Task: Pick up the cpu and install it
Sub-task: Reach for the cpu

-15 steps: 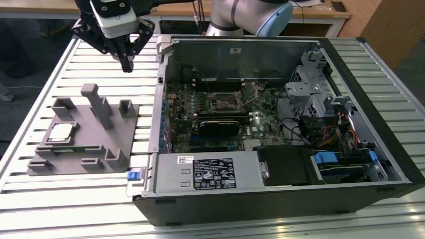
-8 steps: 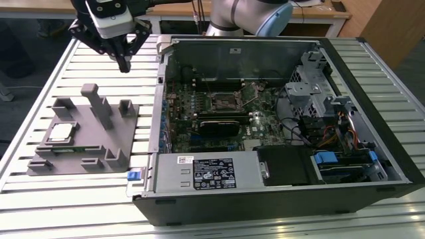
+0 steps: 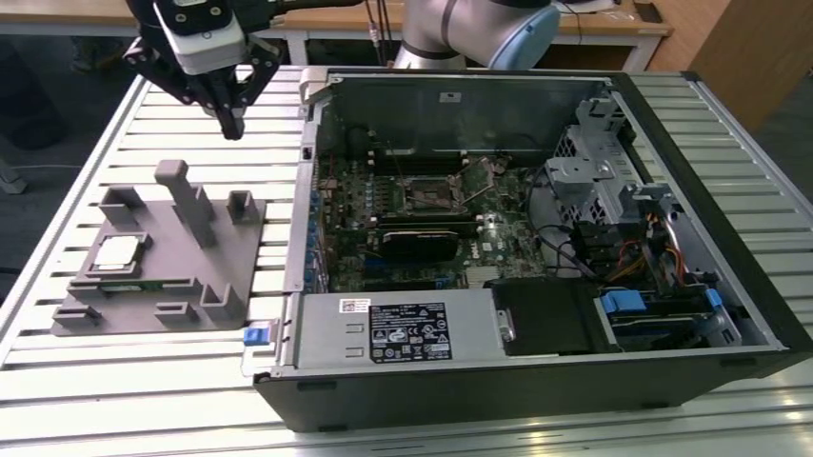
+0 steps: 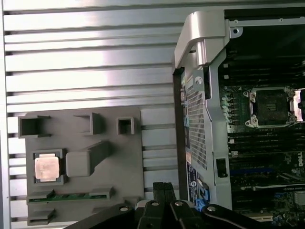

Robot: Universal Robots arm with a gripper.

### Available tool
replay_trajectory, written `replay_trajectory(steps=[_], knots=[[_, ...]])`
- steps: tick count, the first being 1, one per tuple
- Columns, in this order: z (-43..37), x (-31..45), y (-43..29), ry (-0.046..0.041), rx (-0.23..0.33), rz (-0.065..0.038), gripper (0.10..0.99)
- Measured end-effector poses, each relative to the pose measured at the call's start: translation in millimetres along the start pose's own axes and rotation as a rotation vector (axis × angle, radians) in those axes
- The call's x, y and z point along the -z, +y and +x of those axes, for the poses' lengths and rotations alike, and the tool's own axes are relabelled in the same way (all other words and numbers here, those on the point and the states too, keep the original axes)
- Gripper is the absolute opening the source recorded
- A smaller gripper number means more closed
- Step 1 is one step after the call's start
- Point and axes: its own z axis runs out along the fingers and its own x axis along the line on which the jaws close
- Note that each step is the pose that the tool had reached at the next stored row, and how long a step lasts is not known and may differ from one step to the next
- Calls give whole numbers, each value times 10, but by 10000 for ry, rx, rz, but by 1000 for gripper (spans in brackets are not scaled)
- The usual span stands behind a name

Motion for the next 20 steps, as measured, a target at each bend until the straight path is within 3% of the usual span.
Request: replay_trajectory(steps=[20], knots=[[188, -15, -15, 0, 0, 0, 106]])
